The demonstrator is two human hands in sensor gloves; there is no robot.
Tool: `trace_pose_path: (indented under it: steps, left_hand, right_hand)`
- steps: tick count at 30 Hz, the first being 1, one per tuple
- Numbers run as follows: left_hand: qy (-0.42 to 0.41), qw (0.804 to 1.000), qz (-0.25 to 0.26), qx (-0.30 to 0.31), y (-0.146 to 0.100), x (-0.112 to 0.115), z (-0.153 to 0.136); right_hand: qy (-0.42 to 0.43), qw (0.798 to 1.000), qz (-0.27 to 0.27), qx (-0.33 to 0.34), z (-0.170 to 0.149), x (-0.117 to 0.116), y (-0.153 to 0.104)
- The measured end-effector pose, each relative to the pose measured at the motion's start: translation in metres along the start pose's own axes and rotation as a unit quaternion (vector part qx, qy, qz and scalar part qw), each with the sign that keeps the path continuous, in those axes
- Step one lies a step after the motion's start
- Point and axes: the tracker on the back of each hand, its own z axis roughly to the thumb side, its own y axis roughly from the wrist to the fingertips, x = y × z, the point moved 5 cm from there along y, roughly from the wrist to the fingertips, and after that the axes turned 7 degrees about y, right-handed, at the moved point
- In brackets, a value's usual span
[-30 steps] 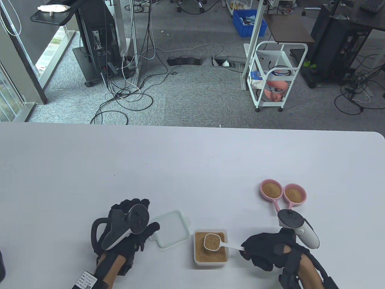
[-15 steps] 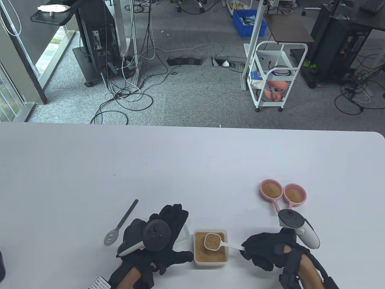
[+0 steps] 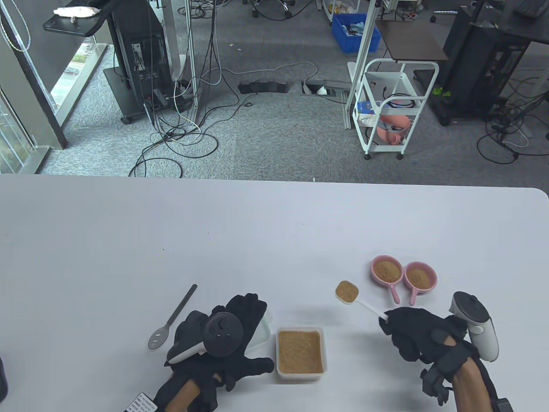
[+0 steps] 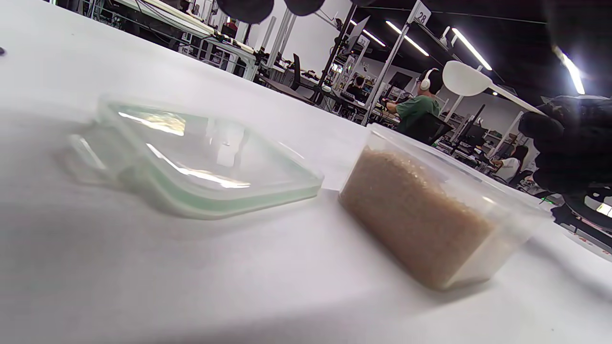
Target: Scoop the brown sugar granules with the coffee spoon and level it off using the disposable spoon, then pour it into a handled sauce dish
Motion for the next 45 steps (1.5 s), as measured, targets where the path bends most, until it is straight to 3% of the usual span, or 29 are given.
trace_pose_path:
  steps: [7,12,17,29,45]
  left_hand:
    - [0.002,1.000,-0.004,0.002,0.000,0.001,0.000]
    - [0.004,1.000,-0.010,0.000,0.000,0.002,0.000]
    - [0.007,1.000,-0.013,0.000,0.000,0.002,0.001]
    - [0.010,1.000,-0.022,-0.004,0.000,0.004,0.000]
    - [0.016,0.999,-0.030,-0.008,0.001,0.005,-0.001]
  right_hand:
    - [0.062,0.983,-0.170,0.011,-0.007,0.070,-0.027]
    - [0.082,0.964,-0.253,-0.005,-0.021,0.095,-0.036]
    - [0.020,0.943,-0.329,-0.043,-0.032,0.110,-0.040]
    - [-0.175,0.892,-0.413,-0.051,-0.009,0.109,-0.041]
    - [-0.371,0.813,-0.449,-0.019,0.026,0.084,-0.038]
